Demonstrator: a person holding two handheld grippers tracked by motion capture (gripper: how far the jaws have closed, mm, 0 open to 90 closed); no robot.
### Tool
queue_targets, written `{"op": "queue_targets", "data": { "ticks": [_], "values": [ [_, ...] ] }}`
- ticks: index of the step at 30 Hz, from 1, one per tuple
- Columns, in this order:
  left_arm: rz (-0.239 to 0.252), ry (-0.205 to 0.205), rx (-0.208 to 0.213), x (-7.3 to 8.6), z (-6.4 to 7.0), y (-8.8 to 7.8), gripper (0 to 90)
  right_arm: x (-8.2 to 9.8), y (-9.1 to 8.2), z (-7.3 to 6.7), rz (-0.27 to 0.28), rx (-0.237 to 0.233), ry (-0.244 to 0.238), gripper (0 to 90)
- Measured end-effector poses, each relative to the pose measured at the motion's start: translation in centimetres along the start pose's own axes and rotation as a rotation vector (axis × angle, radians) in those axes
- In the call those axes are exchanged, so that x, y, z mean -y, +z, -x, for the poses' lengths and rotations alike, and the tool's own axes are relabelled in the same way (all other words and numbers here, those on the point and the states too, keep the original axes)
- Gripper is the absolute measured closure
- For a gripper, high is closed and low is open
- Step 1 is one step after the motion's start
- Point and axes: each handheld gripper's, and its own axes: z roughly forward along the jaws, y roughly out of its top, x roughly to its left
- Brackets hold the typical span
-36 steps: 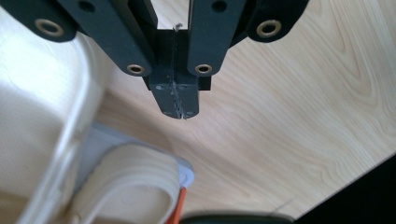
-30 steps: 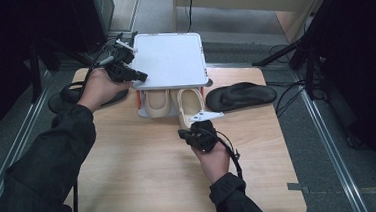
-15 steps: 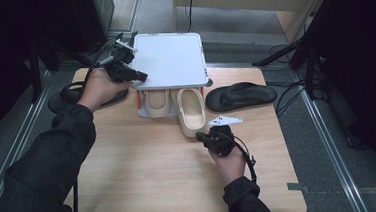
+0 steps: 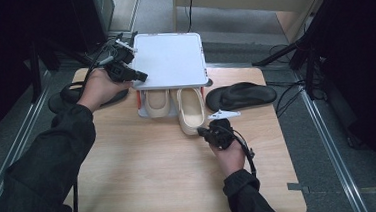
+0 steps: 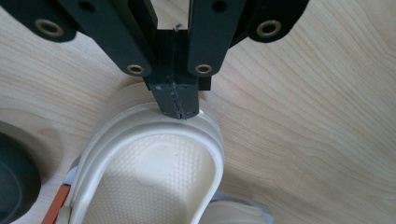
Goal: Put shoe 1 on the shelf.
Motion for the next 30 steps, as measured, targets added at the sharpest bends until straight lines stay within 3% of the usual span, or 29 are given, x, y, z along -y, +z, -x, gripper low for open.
{"op": "queue_targets", "data": {
  "ticks": [16,21,30],
  "values": [
    [0.002,0.0,0.001,0.0,0.0,0.0,90.0,-3.1,2.8,0.2,0.004,0.005,0.033,90.0],
    [0.001,0.0,-0.001,0.0,0.0,0.0,89.8,-3.8,3.9,0.2,0.014,0.027,0.016,90.0],
    [-0.001,-0.01,0.003,0.0,-0.1,0.0,90.0,-5.1,5.3,0.4,0.011,0.031,0.049,90.0]
  ]
}}
